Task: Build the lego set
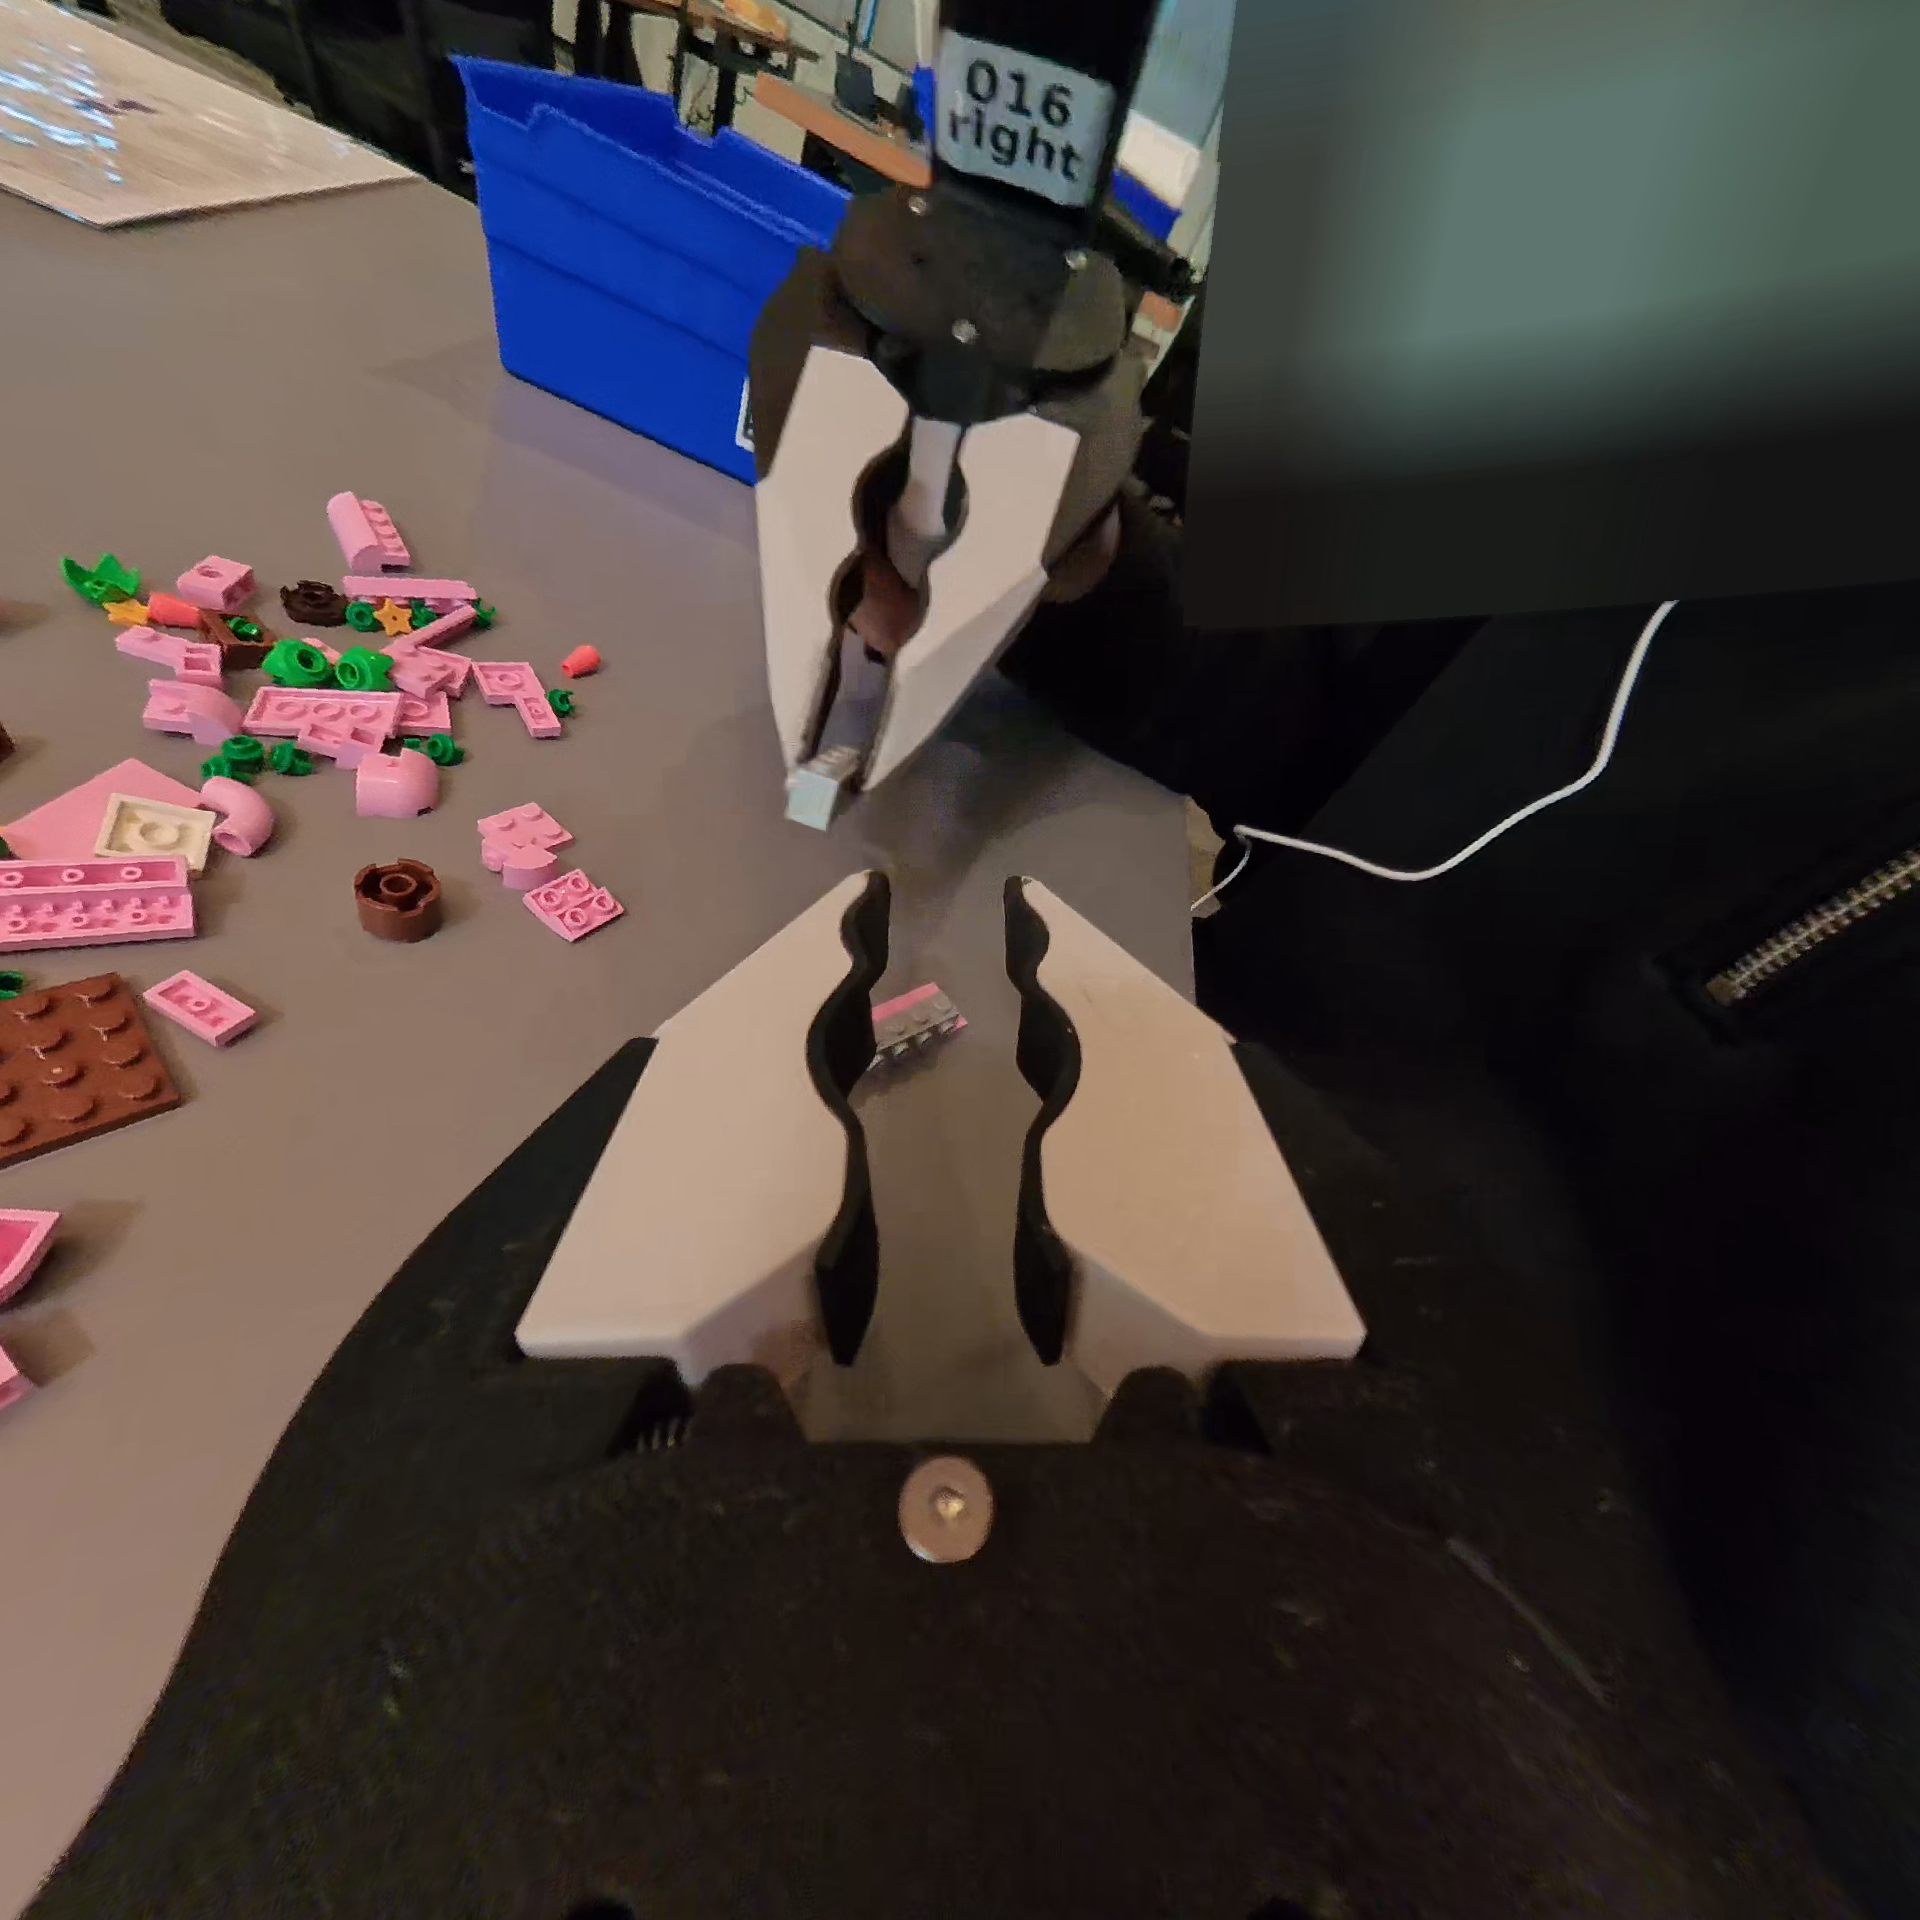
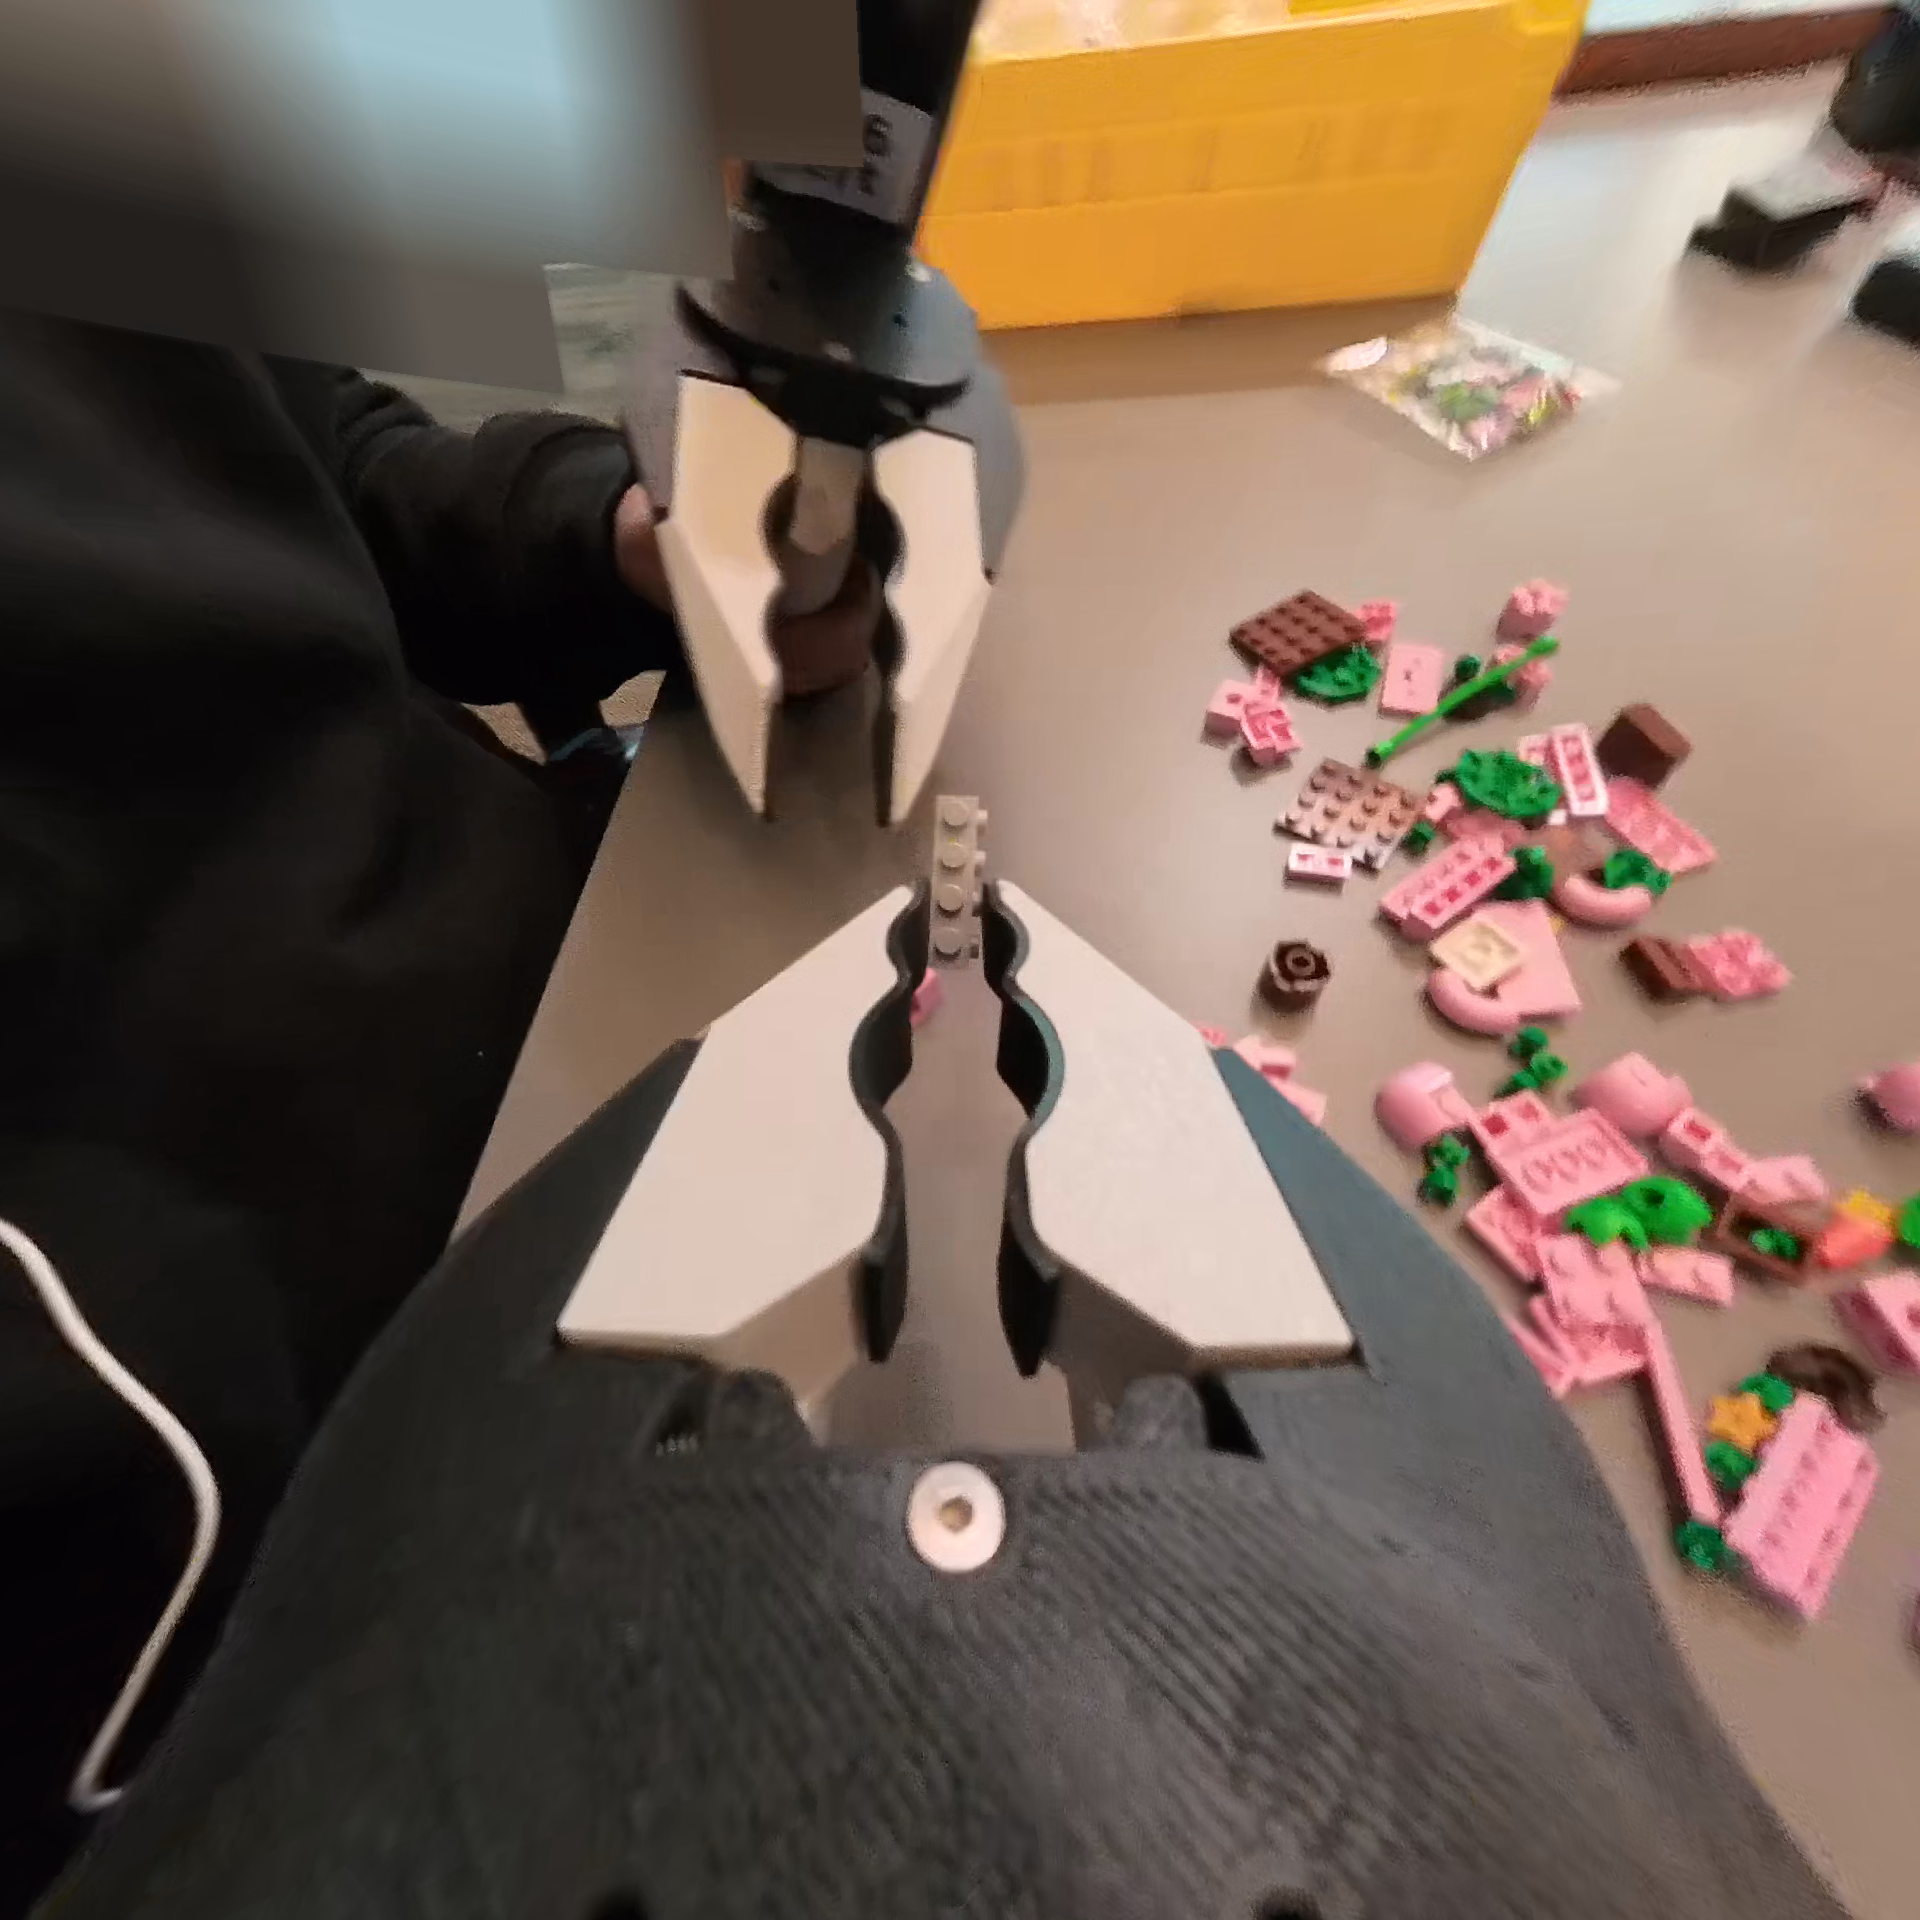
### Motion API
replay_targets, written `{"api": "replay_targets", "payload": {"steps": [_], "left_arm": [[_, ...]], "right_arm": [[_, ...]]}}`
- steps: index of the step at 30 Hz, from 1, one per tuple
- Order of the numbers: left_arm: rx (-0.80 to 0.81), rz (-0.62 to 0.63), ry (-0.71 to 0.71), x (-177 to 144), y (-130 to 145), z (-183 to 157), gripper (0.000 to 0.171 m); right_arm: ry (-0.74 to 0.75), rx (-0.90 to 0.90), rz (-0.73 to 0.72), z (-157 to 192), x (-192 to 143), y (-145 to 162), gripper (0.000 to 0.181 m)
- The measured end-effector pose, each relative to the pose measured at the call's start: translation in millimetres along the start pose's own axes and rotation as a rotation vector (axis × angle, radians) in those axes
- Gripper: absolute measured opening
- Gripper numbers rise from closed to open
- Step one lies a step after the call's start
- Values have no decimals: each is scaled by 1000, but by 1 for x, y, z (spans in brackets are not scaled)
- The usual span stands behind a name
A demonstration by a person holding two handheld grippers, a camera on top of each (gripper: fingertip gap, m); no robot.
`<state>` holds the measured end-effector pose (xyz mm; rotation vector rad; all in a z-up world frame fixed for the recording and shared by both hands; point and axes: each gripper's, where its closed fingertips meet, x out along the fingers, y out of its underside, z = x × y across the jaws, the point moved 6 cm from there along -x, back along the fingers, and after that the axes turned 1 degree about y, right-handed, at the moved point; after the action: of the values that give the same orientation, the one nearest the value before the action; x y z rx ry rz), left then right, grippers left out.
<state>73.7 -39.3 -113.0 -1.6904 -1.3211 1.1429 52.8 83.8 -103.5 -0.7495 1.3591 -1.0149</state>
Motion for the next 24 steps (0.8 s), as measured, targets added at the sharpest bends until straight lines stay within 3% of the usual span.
{"api": "replay_targets", "payload": {"steps": [5, 11, 19, 24], "left_arm": [[52, 94, -83, 9, 6, 0, 26], [213, 356, -263, 15, 26, 8, 26], [253, 436, -266, 21, 33, 7, 29], [267, 459, -293, 23, 35, 8, 16]], "right_arm": [[-64, 173, 144, -3, 3, 18, 8], [-96, 206, 269, 2, 12, 34, 8], [-146, 201, 314, 10, 17, 38, 8], [-119, 213, 344, 8, 21, 42, 8]]}}
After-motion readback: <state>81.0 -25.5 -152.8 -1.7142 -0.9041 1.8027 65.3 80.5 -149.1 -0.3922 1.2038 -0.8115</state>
